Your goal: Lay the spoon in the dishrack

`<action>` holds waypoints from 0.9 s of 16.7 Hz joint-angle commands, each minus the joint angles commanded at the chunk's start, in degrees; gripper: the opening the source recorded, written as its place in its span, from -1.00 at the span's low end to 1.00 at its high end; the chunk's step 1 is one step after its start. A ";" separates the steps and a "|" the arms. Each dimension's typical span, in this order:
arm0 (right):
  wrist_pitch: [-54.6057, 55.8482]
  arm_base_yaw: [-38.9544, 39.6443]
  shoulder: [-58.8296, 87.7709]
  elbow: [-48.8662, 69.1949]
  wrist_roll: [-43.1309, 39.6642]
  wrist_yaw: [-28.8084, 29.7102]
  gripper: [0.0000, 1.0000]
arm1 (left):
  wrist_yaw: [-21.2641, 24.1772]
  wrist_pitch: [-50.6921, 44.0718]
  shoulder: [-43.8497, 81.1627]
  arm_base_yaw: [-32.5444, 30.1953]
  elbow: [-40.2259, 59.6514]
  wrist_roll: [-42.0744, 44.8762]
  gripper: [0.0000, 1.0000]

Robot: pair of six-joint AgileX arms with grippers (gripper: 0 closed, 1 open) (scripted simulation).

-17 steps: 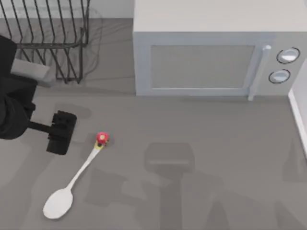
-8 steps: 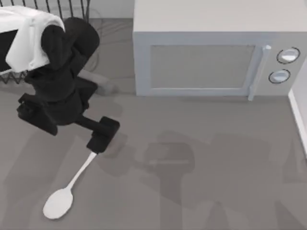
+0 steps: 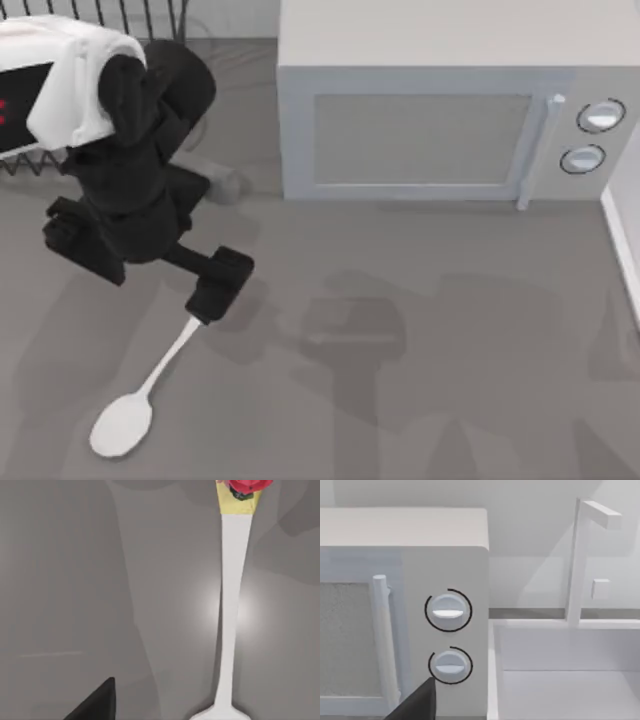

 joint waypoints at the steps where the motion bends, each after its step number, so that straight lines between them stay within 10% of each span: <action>1: 0.00 0.00 0.00 0.00 0.00 0.00 1.00 | 0.00 1.32 0.62 -0.05 -0.79 0.06 1.00; 15: 0.00 0.00 0.00 0.00 0.00 0.00 1.00 | 0.05 20.86 9.48 -0.16 -11.32 0.17 0.85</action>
